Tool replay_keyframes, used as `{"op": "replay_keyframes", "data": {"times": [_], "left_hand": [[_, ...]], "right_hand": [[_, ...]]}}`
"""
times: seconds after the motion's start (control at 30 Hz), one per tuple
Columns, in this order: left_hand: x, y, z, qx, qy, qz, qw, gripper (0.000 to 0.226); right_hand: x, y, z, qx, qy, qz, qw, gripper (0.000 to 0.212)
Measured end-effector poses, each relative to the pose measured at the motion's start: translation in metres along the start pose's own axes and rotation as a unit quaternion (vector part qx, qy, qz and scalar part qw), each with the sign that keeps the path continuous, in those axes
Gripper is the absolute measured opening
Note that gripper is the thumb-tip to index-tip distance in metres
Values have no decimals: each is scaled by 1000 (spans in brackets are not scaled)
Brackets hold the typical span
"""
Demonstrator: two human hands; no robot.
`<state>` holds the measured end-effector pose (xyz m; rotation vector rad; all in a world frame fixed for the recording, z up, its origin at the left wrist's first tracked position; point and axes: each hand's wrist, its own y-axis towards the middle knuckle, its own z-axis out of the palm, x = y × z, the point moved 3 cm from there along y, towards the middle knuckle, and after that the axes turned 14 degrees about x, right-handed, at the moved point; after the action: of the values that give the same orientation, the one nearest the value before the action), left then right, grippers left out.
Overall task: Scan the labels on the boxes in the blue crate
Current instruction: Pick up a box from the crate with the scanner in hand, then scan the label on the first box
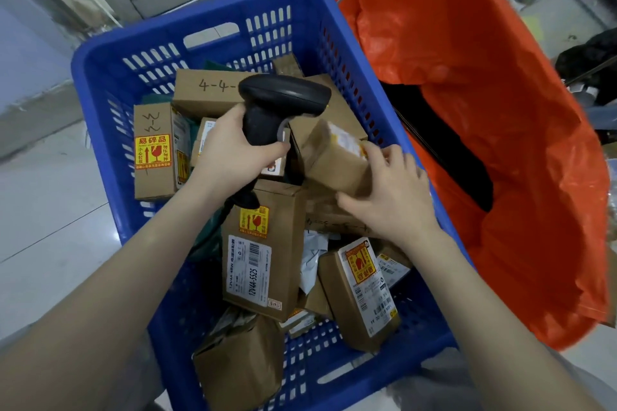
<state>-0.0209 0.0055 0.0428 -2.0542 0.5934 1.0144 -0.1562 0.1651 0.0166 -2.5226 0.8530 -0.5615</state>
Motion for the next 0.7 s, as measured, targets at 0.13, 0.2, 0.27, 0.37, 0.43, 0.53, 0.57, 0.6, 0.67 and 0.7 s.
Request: {"op": "replay_keyframes", "data": {"times": [0.13, 0.2, 0.27, 0.37, 0.43, 0.53, 0.57, 0.6, 0.67, 0.7], "left_hand": [[-5, -2, -10, -32, -35, 3, 999, 42], [-6, -3, -9, -19, -57, -5, 998, 42], [-6, -3, -6, 1, -74, -12, 997, 45], [-6, -4, 0, 23, -124, -16, 992, 43], [-7, -4, 2, 37, -139, -20, 989, 42], [-8, -2, 3, 58, -144, -25, 988, 42], [-7, -1, 3, 68, -151, -30, 986, 43], [-7, -1, 4, 77, -157, -36, 984, 44], [-6, -1, 4, 98, -169, -43, 980, 45], [-5, -1, 4, 111, -182, -41, 976, 46]], "right_hand": [[-9, 1, -22, -12, 234, 7, 972, 75], [-10, -1, -30, -23, 326, -2, 945, 59], [-10, 0, -32, -16, 407, 3, 913, 44], [-7, 4, -26, 8, 546, 24, 837, 35], [-4, 7, -22, 28, 597, 32, 801, 36], [0, 12, -20, 39, 613, 40, 788, 51], [-1, 13, -20, 36, 612, 46, 788, 59], [-2, 14, -21, 29, 615, 50, 787, 62], [-4, 15, -24, 15, 628, 49, 776, 56], [-5, 14, -25, 9, 637, 48, 769, 50]]}}
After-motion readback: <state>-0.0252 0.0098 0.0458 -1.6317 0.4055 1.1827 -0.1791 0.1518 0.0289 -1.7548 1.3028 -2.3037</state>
